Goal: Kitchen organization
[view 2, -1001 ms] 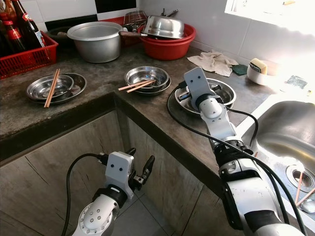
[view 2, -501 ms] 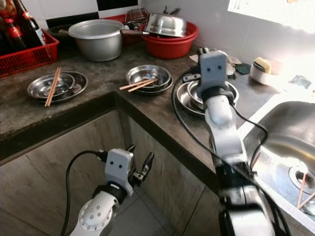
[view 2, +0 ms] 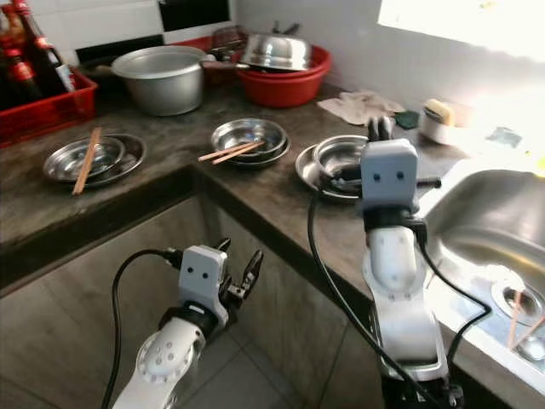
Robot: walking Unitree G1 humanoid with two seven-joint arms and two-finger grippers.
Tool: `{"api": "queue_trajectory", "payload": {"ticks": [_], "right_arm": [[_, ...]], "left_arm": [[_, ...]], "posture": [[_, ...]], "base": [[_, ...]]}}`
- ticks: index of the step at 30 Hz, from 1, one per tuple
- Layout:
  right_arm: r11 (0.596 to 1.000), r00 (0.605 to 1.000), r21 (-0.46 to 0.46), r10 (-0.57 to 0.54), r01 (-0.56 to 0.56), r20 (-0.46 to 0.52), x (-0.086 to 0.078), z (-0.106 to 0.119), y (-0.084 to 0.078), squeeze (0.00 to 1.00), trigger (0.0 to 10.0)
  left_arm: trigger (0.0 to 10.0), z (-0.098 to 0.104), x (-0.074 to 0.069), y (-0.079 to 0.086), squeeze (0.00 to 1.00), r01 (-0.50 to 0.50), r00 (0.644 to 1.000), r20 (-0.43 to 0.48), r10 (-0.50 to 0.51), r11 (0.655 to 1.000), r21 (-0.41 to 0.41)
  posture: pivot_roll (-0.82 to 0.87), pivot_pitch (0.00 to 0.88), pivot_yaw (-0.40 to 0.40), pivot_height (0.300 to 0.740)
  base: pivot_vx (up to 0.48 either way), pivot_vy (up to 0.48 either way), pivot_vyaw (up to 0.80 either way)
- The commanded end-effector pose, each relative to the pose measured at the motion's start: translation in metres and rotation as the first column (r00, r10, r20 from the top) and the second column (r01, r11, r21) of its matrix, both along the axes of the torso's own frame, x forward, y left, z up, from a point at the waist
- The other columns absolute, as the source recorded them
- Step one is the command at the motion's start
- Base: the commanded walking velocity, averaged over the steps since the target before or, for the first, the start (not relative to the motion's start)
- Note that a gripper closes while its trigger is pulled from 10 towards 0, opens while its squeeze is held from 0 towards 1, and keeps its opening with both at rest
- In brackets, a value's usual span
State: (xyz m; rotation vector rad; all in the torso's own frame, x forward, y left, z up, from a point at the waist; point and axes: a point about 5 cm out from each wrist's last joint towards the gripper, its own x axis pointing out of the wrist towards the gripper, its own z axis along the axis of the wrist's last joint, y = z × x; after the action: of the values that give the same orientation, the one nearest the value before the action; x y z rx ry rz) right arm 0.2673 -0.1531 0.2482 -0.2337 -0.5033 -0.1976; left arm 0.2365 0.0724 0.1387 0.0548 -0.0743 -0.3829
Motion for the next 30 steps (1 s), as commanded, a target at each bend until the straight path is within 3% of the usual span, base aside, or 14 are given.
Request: {"api": "queue_trajectory", "payload": {"ticks": [1,6,13,18,30], "right_arm": [[0.999,0.999,0.015,-0.037,0.037,0.003,-0.006,0.003,-0.002,0.00,0.0],[0.998,0.998,0.020,-0.057,0.058,-0.020,-0.008,-0.001,-0.003,0.00,0.0],[0.997,0.996,0.021,-0.074,0.075,-0.049,-0.012,-0.005,-0.002,0.00,0.0],[0.997,0.996,0.020,-0.079,0.080,-0.049,-0.012,-0.005,-0.001,0.00,0.0],[0.998,0.997,0.049,-0.040,0.043,-0.072,-0.008,-0.007,0.003,0.00,0.0]], "left_arm": [[10.0,-0.002,0.002,-0.002,0.00,0.014,1.000,-0.005,-0.014,1.000,0.004],[10.0,-0.002,0.004,-0.002,0.00,0.022,1.000,-0.005,-0.022,1.000,0.010],[10.0,-0.003,0.007,-0.002,0.00,0.030,0.999,0.013,-0.031,0.998,0.052],[10.0,-0.002,0.008,-0.002,0.00,0.040,0.999,0.031,-0.042,0.995,0.087],[10.0,-0.004,0.007,-0.003,0.00,0.047,0.999,0.021,-0.049,0.996,0.076]], "posture": [[0.10,0.000,-0.012,0.740],[0.10,0.000,-0.012,0.740],[0.10,0.000,-0.008,0.740],[0.10,0.000,-0.002,0.740],[0.10,0.000,0.000,0.740]], "base": [[0.000,0.480,-0.78],[0.000,0.480,-0.78],[0.000,0.000,-0.78],[0.048,-0.352,-0.78],[0.128,-0.408,-0.71]]}}
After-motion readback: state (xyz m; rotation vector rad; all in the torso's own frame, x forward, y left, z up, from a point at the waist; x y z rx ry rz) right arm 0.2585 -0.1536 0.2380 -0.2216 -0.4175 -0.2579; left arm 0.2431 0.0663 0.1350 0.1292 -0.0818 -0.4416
